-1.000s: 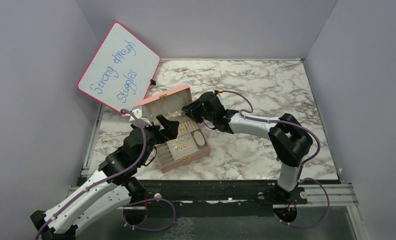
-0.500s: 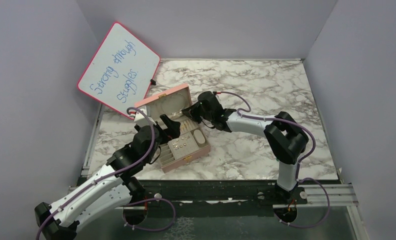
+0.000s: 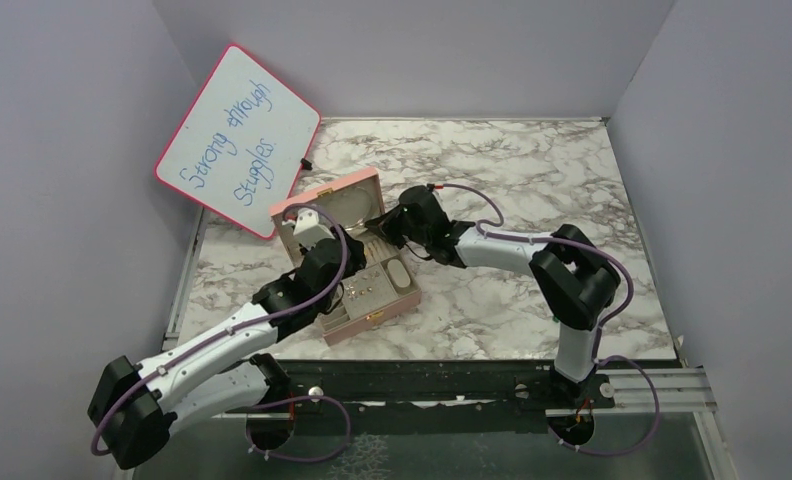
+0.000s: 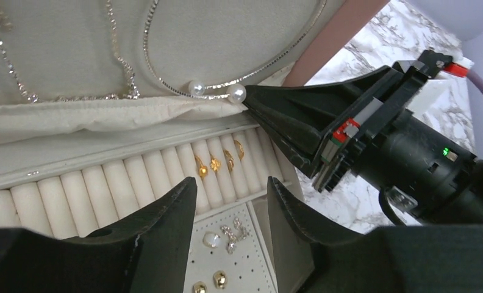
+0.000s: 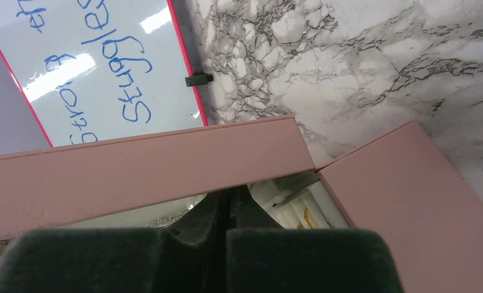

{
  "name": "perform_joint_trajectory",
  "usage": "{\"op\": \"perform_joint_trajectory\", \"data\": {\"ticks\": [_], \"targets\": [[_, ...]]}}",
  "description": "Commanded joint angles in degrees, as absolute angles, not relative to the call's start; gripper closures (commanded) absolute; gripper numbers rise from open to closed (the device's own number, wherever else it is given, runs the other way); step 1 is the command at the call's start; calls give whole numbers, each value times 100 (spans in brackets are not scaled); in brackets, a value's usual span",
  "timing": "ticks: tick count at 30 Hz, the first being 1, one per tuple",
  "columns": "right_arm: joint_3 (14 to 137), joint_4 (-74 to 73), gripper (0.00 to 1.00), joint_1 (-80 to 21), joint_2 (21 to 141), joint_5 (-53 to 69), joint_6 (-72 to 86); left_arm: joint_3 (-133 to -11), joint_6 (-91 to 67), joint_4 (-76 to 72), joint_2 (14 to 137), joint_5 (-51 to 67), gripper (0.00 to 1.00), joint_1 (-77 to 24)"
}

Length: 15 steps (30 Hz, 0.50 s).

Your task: Organize the mixed jewelry

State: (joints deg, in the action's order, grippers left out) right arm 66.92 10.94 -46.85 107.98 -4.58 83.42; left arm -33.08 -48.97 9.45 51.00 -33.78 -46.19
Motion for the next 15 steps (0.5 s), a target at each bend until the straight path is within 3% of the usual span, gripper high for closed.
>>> {"op": "perform_joint_trajectory", "data": {"ticks": [1,9,15], "targets": [[6435,735,99,-4698,10671,-261,7914,-3743,-4428,315,5609,-3882,53,-4598],[6417,917,99,-4684,10592,-45,7633,-4509,-3469,270,6763,-3884,60,-4359],[6357,1048,99,-4642,10550,213,7568,-4749,-3165,191,7300,-3428,71,-3968]]}}
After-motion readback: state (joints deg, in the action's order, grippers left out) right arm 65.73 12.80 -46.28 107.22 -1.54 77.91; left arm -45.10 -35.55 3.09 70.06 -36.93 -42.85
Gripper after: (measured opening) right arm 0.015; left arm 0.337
